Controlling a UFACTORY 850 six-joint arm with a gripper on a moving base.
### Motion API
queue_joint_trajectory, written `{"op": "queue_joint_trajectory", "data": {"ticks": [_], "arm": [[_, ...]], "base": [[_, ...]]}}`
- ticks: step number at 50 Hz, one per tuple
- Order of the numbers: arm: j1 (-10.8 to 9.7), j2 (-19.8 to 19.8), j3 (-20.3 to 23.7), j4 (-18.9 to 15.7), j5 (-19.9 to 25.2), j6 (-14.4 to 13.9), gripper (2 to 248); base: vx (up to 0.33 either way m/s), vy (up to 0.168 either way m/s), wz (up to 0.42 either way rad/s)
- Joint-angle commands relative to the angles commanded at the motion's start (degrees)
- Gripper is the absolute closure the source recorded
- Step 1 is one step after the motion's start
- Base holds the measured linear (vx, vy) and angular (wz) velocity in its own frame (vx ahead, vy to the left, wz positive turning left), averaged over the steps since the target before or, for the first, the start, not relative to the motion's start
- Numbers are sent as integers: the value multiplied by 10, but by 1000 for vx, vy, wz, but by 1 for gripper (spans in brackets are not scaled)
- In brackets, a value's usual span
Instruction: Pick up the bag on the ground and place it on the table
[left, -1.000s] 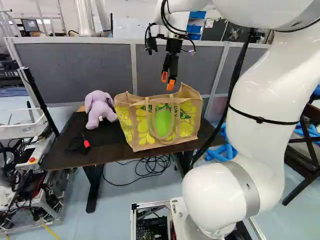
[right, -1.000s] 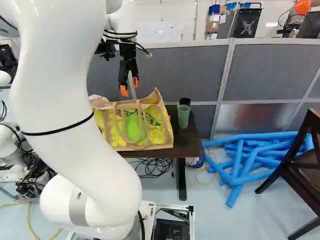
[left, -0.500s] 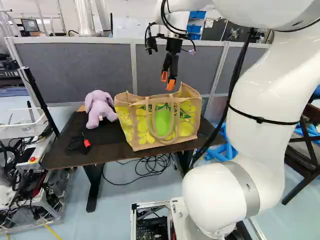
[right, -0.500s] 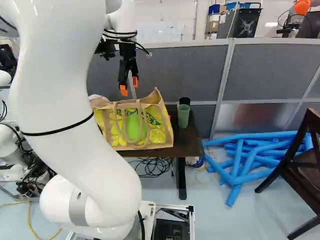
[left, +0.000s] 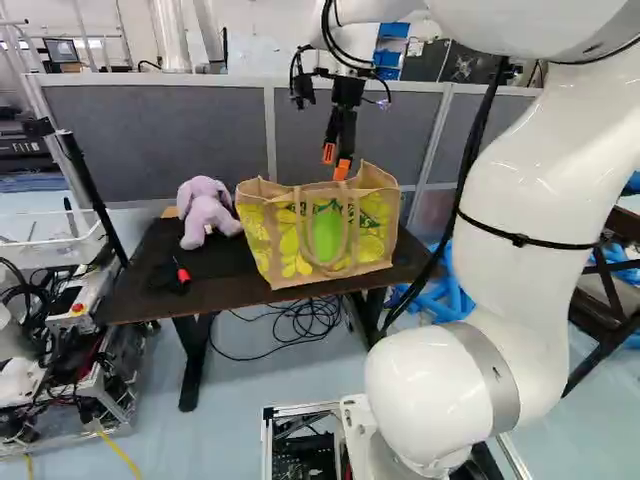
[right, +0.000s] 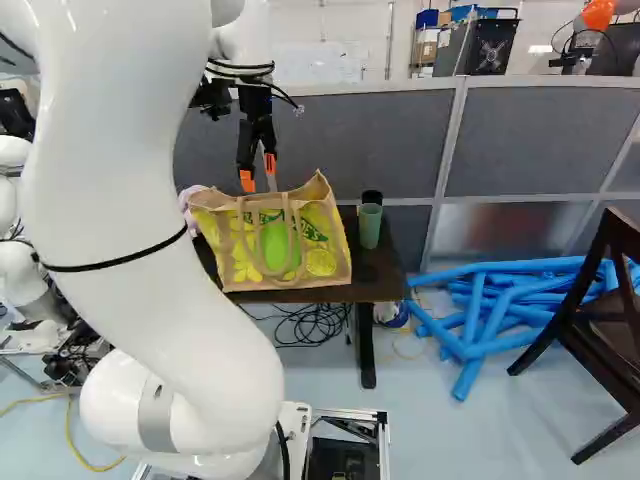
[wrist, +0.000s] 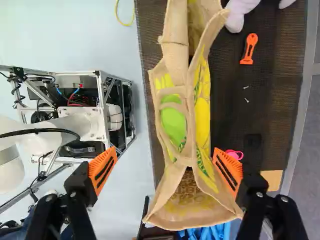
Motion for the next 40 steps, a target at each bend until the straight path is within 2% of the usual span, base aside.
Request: {"op": "queue_joint_trajectory", "data": {"ticks": [40], "arm": [[0, 0, 0, 0, 0, 0, 3]], "base": [[-131, 33, 4]]}}
